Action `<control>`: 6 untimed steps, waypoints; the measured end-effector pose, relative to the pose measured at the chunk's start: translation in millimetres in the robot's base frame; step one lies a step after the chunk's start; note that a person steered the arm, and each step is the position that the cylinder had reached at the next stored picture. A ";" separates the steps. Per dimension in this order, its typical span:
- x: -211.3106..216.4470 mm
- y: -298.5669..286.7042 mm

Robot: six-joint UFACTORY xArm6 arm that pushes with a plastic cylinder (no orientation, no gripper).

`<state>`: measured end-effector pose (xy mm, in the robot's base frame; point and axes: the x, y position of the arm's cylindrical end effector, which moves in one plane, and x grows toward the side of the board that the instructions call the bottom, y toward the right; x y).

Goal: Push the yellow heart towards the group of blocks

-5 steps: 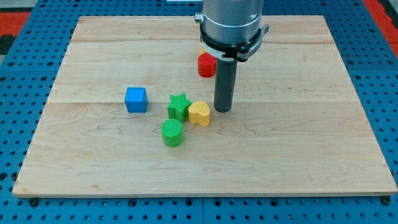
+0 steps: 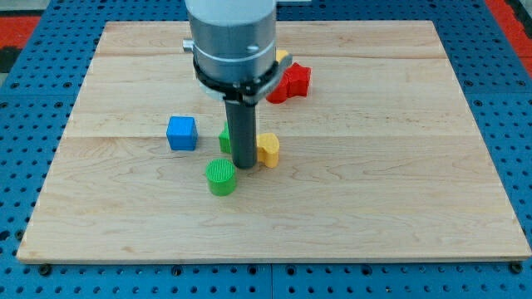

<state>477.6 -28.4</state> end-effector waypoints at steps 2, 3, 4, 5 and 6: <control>-6.3 8.0; 11.6 50.9; -63.2 55.6; -93.3 54.5; -52.0 60.9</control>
